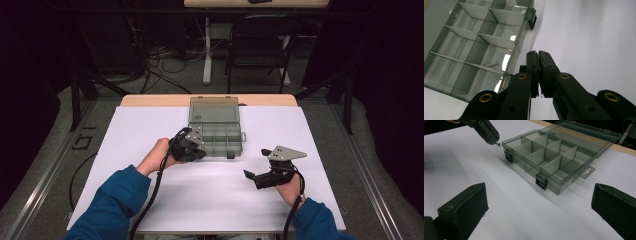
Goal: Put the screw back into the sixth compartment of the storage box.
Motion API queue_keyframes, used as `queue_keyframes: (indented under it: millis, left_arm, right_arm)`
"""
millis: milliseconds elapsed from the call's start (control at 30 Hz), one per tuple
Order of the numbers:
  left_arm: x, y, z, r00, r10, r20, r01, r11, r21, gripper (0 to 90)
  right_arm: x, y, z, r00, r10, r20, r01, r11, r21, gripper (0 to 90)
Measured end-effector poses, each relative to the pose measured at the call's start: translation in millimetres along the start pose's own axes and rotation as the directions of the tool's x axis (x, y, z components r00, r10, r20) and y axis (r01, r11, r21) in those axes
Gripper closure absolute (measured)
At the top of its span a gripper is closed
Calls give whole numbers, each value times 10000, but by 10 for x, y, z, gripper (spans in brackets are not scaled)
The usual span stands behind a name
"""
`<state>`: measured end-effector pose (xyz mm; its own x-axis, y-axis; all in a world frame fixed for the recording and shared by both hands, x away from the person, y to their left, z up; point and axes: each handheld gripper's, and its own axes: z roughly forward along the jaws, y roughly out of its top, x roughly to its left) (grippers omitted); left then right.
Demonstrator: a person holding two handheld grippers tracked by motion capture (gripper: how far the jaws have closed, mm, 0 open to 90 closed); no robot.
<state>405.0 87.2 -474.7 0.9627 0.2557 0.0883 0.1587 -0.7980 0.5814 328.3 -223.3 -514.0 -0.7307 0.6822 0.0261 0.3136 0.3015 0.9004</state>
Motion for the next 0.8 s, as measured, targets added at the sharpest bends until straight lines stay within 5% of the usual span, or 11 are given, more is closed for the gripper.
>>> queue_keyframes:
  millis: [800]
  left_arm:
    - [368,113,183,9943,-886,-595,863,9955,-395,867]
  right_arm:
    - [-9,-4,-4,9999,-101,30,101,9999,106,0]
